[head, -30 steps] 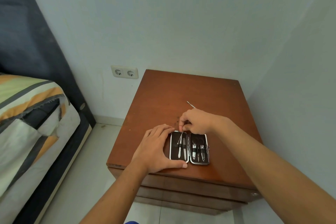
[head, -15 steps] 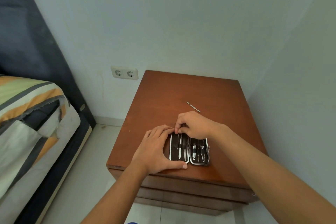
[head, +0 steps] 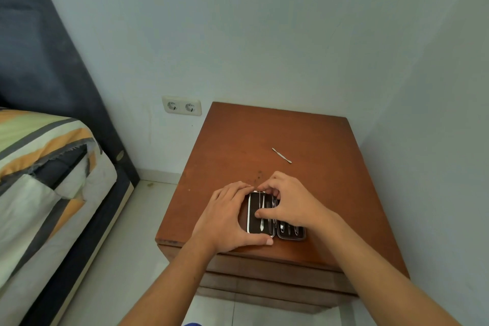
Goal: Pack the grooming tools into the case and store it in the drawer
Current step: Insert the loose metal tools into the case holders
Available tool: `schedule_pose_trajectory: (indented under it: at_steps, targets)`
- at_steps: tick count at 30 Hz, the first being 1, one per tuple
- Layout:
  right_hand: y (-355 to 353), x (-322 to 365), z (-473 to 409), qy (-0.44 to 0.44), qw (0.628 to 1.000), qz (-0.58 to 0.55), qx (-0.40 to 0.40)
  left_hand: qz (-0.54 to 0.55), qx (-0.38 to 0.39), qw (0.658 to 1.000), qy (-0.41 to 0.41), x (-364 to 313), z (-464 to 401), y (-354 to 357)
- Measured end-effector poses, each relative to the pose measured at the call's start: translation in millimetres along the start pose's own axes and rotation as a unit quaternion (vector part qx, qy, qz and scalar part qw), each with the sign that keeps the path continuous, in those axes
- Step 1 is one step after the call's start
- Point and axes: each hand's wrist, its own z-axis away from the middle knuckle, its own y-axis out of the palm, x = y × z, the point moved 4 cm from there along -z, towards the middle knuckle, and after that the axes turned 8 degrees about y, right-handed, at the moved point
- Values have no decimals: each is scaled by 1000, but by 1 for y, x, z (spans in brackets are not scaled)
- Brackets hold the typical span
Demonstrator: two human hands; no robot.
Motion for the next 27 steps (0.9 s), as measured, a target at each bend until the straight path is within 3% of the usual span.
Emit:
schedule_pose_trajectory:
  at_steps: [11, 17, 22, 27]
  targets:
    - [5, -4, 1, -16, 1000, -9, -3, 1, -2, 1000, 5, 0, 0, 0]
    - [7, -8, 5, -7, 989, -124, -79, 1, 2, 1000, 0, 0, -1, 0]
    - [5, -9, 0, 40, 961, -263, -72, 0, 1, 1000, 0, 0, 1, 0]
    - [4, -14, -8, 64, 948, -297, -94, 1, 1, 1000, -2, 0, 0, 0]
